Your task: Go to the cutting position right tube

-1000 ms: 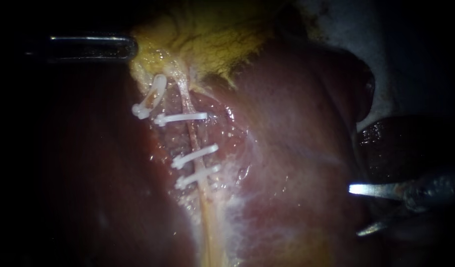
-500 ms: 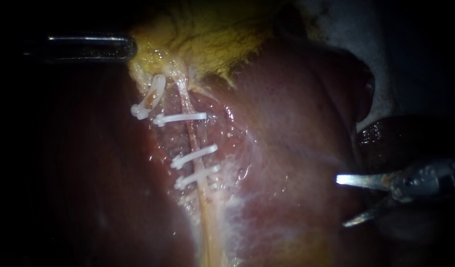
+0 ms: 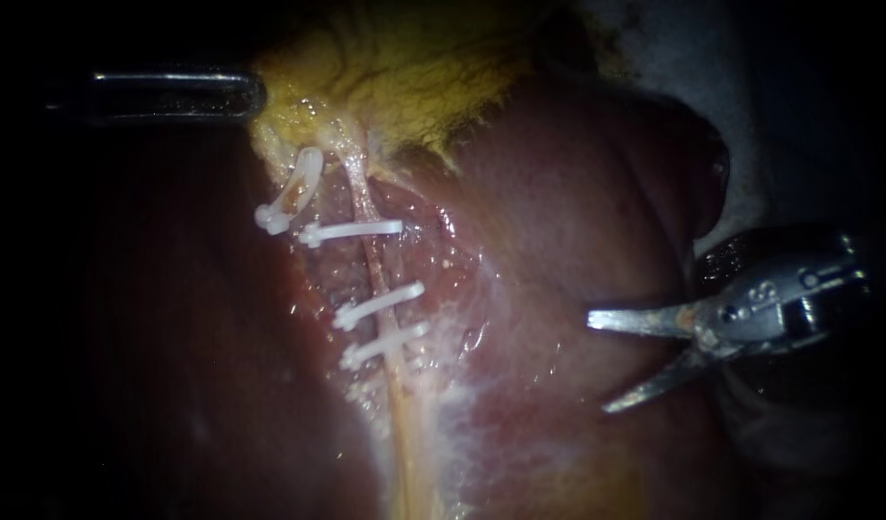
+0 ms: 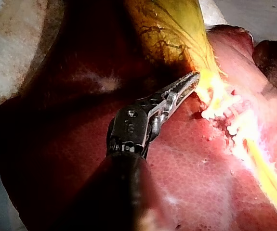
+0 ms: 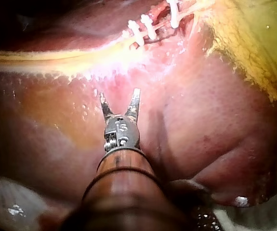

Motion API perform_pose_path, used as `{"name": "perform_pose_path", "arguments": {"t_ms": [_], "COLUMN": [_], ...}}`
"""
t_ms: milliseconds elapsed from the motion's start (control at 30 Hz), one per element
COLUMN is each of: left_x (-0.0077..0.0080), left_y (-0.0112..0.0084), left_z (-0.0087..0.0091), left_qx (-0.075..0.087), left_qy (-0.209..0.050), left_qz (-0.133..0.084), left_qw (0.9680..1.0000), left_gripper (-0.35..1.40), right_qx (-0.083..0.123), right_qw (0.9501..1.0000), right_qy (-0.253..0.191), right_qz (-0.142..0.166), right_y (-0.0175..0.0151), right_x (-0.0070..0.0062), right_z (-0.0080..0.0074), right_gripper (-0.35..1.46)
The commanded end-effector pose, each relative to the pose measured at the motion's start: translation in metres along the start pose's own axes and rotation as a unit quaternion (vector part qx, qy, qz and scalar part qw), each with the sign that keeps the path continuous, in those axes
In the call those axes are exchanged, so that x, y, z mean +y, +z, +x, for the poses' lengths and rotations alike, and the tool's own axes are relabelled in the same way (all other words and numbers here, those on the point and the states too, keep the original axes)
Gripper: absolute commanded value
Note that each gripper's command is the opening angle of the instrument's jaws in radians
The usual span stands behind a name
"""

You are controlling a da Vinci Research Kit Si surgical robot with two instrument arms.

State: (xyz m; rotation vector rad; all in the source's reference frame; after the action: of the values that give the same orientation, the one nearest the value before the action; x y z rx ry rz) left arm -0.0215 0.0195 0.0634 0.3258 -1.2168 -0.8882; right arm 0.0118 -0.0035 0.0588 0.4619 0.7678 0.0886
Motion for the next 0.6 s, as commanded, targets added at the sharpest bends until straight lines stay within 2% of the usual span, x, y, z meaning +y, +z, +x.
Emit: {"name": "perform_pose_path", "arguments": {"t_ms": [33, 200, 267, 400, 600], "left_x": [0.0000, -0.0001, -0.0001, -0.0002, -0.0003], "left_y": [0.0000, 0.0001, 0.0001, 0.0001, 0.0001], "left_z": [0.0001, 0.0001, 0.0002, 0.0002, 0.0002], "left_qx": [0.000, 0.000, 0.000, 0.000, -0.001], "left_qy": [0.000, 0.000, 0.000, 0.001, 0.000], "left_qz": [0.000, -0.001, -0.001, -0.001, -0.003], "left_qw": [1.0000, 1.0000, 1.0000, 1.0000, 1.0000], "left_gripper": [-0.35, -0.35, -0.35, -0.35, -0.35], "right_qx": [0.002, 0.012, 0.031, 0.045, 0.048], "right_qw": [1.0000, 0.9997, 0.9992, 0.9981, 0.9964], "right_qy": [0.004, 0.013, 0.019, 0.029, 0.052], "right_qz": [0.004, 0.015, 0.019, 0.031, 0.047], "right_y": [0.0003, 0.0015, 0.0020, 0.0030, 0.0042], "right_x": [0.0003, 0.0016, 0.0023, 0.0034, 0.0048], "right_z": [0.0001, 0.0008, 0.0011, 0.0016, 0.0021], "right_gripper": [1.43, 1.40, 1.40, 1.38, 1.33]}}
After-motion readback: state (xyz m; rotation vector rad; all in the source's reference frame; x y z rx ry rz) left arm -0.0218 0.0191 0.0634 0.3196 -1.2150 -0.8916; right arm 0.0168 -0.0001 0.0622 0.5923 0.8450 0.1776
